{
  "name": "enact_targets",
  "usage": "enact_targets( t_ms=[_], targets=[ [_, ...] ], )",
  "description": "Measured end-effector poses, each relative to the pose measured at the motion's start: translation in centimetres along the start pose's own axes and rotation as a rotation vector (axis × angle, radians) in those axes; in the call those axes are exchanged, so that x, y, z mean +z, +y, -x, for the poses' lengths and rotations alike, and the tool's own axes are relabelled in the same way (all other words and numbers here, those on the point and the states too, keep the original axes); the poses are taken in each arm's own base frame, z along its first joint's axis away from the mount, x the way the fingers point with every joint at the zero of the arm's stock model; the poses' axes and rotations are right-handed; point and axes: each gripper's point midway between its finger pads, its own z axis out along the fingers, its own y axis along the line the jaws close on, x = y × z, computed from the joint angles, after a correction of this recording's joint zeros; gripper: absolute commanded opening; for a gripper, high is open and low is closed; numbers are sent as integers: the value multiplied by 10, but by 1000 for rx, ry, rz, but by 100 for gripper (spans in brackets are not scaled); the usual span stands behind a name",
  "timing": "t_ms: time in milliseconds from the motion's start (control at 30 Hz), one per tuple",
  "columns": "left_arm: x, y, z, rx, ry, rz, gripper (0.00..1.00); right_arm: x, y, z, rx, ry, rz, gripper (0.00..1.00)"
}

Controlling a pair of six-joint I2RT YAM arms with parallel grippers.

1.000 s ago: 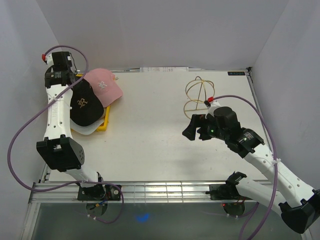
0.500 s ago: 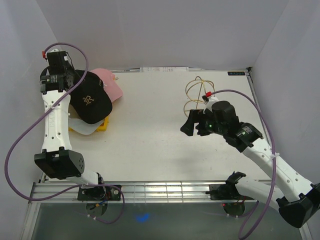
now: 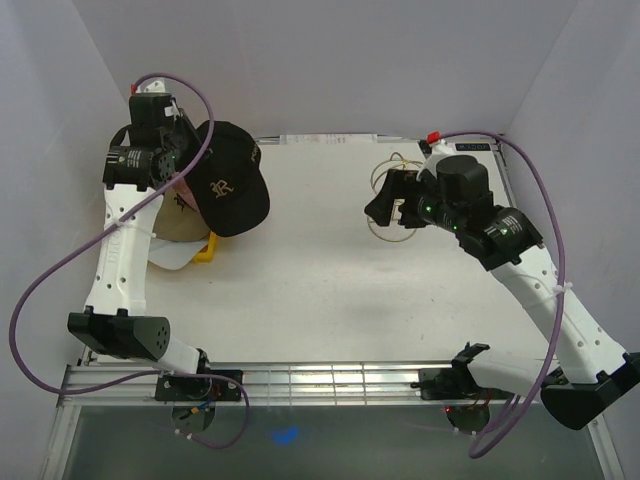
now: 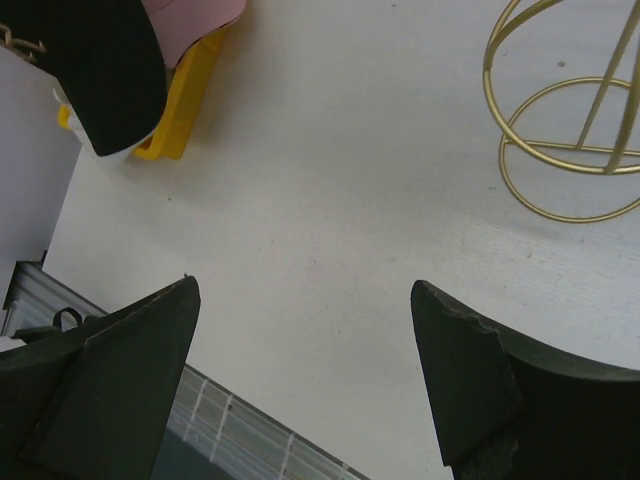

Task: Stack the hats

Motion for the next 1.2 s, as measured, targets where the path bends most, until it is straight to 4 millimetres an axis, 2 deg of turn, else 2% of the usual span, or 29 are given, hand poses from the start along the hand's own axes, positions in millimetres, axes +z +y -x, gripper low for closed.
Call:
enact_targets(
  t_ms=[133,300,467,633,800,900,1200],
  targets=[
    [-9,-32,-8,-3,12,-85,0,-3,-14,26,20,-45,-63,91],
    [-18,-76,-31,5,54,-184,0,-11,-50,55,82,-107,-153,91],
    [-30,-128,-55,24,77,-288,0,-17,-75,69,142,-145,-203,91],
    [-35,-186,-76,44,99,-387,0,-23,-90,75,183,-163,-226,91],
    [-30,-242,-91,55,100,-460,0,-27,-102,80,222,-182,-250,91],
    [-23,-266,-105,64,114,-482,0,-31,-108,82,243,-195,-264,91],
    [4,-311,-154,74,154,-508,0,-39,-108,86,273,-221,-257,92]
  ],
)
